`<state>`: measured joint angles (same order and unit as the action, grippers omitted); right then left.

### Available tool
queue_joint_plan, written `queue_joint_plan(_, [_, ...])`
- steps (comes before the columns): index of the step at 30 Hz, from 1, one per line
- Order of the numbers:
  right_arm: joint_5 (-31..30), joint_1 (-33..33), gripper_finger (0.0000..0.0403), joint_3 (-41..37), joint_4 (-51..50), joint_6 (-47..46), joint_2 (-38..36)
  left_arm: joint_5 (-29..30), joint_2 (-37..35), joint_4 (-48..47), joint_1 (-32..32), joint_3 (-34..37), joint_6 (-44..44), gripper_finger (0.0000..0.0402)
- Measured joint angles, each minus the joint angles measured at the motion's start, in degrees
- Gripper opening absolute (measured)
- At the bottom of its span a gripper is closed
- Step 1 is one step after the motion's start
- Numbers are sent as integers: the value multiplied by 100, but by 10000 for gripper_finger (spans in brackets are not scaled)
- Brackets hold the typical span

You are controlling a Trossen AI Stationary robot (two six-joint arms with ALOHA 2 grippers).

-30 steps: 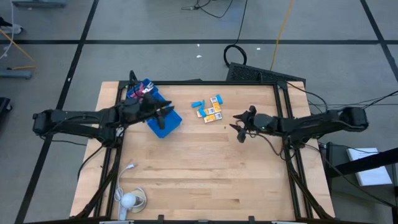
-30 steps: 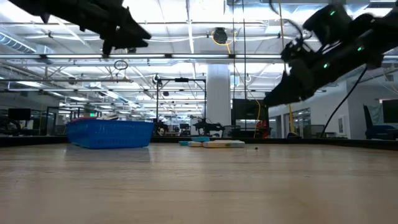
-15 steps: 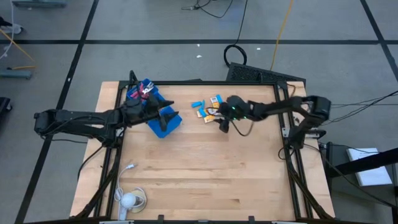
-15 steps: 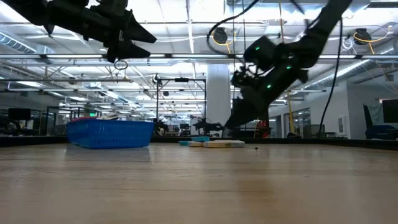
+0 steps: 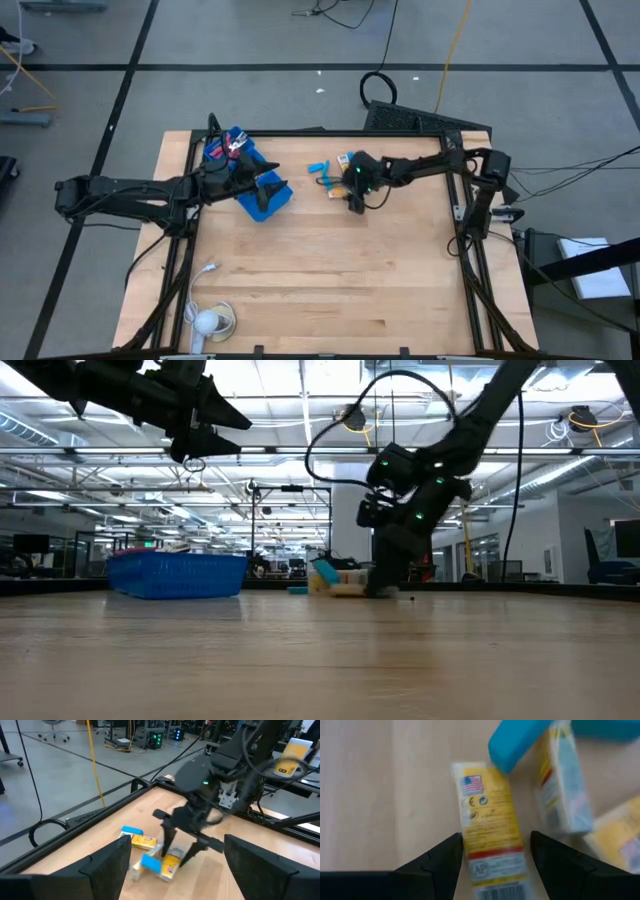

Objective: Pick & Place School Supplies
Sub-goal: Put the yellow crayon box into the middle blue bin

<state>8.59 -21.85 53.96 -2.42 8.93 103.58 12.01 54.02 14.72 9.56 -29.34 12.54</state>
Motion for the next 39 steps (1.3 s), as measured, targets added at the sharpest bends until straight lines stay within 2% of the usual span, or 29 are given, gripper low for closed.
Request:
queue_joint_plan(6, [41, 461, 220, -75, -781, -122, -454, 0, 0, 9, 0, 0, 174, 320])
queue_joint_plan(12, [36, 1032, 219, -300, -793, -481, -674, -2, 0, 7, -33, 0, 528, 325])
queue_joint_plan(14, [-164, 1235, 219, -401, -625, -615, -682, -2, 0, 11, -33, 0, 680, 323])
queue_joint_plan(21, [-1463, 1898, 217, -830, 282, -823, -692, -2, 0, 10, -33, 0, 1038, 315])
queue_joint_plan(24, [-1629, 2023, 215, -970, 517, -878, -698, -2, 0, 9, -33, 0, 1051, 319])
queue_joint_plan(31, [-1632, 2046, 194, -1158, 557, -1670, -700, -1, 0, 11, -33, 0, 1046, 324])
queue_joint_plan(39, [-1618, 2046, 164, -1166, 504, -1724, -696, 0, 0, 11, -33, 0, 1027, 311])
